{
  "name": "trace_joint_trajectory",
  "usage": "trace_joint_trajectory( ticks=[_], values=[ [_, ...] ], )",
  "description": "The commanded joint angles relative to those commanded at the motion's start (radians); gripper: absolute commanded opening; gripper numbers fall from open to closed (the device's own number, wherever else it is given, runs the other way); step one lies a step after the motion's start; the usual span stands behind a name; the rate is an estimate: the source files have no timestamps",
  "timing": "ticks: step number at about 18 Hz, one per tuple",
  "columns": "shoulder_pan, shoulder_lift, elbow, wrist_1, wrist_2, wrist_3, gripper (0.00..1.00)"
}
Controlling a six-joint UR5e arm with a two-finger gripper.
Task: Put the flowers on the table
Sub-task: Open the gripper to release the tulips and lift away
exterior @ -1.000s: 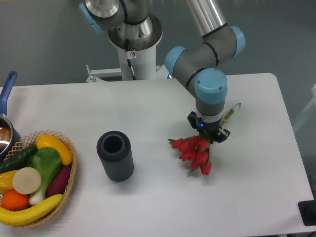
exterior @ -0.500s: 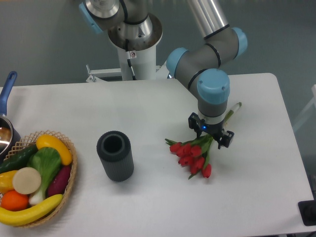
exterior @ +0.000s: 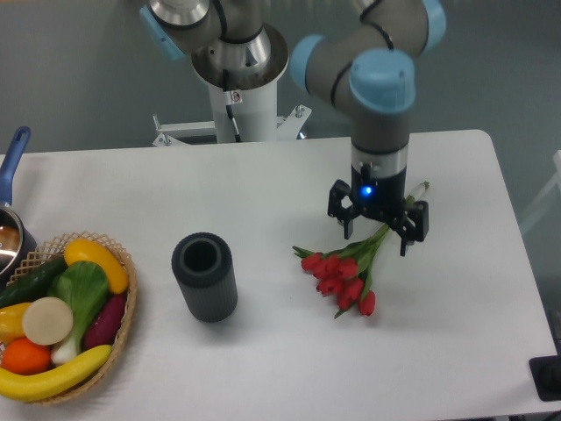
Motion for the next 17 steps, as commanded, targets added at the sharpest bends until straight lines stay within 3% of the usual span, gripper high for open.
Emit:
trace_joint_trajectory(
  ticks=[6,11,15,17],
  values=[
    [0.015,0.109,-0.018,-0.138,-0.045,0.24,1.0],
    [0.133,0.198,-0.057,-0.256,-0.037,0.549,1.0],
    [0.196,0.258,-0.098,-0.287,0.033,0.725,1.0],
    [0.213,0.272,-0.115,-0.287,0.038,0.749,1.0]
  ],
)
